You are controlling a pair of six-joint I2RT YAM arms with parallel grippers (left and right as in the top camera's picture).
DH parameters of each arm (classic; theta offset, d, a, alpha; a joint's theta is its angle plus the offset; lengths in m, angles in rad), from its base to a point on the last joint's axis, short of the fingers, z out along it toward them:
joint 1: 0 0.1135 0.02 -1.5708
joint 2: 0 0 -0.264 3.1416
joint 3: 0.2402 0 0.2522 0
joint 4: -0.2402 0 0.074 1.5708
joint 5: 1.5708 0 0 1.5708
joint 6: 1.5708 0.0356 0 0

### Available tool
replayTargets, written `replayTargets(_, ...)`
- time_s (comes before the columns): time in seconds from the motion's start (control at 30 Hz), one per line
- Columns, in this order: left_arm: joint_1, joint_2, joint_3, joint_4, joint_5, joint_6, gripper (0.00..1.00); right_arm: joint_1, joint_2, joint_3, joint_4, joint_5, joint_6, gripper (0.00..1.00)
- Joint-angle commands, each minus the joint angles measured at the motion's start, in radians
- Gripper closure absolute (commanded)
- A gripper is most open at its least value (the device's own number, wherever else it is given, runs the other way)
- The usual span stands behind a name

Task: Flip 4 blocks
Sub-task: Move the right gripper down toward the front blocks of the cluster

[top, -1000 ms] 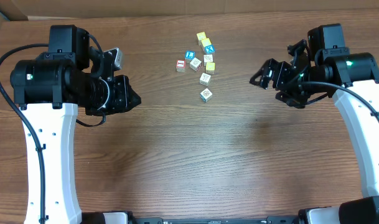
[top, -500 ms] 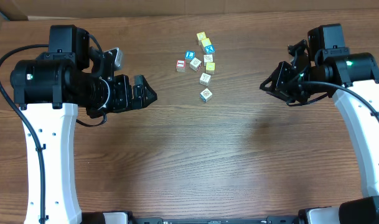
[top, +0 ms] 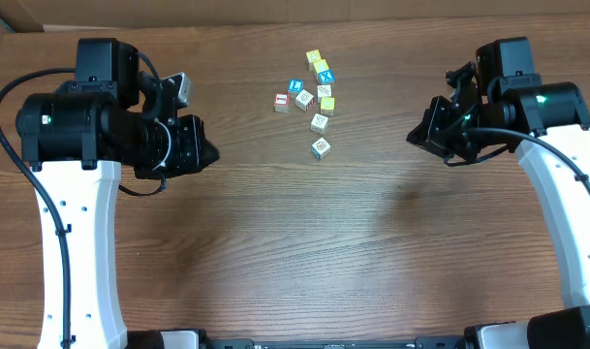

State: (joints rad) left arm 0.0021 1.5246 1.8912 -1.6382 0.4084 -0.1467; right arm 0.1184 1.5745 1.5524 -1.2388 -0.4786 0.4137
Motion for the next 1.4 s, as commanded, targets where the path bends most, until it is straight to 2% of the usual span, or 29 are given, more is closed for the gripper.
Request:
replayTargets(0.0,0.004,-0.001,0.000,0.001,0.007,0.008,0.96,0.019,-0.014,0.019,0.007,0.045,0.034,0.96)
replayTargets(0.23,0.004,-0.001,0.000,0.001,0.007,0.008,0.96,0.078,-0.014,0.019,0.023,0.216,0.184,0.96)
replayTargets(0.47,0.004,-0.001,0.000,0.001,0.007,0.008,0.96,0.186,-0.012,0.019,0.072,0.330,0.220,0.95)
replayTargets(0.7,0.004,-0.001,0.000,0.000,0.007,0.008,0.96,0.285,-0.008,0.019,0.126,0.374,0.220,0.74)
replayTargets(0.77,0.004,-0.001,0.000,-0.001,0.007,0.008,0.96,0.304,-0.006,0.019,0.135,0.386,0.220,0.62)
replayTargets(0.9,0.004,-0.001,0.000,-0.004,0.007,0.008,0.96,0.319,0.004,0.019,0.138,0.392,0.220,0.46)
replayTargets(1.23,0.004,0.000,0.000,-0.004,0.007,0.008,0.96,0.319,0.081,0.019,0.142,0.410,0.298,0.33)
replayTargets(1.3,0.004,-0.001,0.000,-0.004,0.003,0.008,0.96,0.319,0.107,0.019,0.143,0.410,0.298,0.28)
replayTargets(1.37,0.004,0.000,0.000,-0.004,0.000,0.008,0.95,0.319,0.134,0.019,0.143,0.410,0.298,0.19)
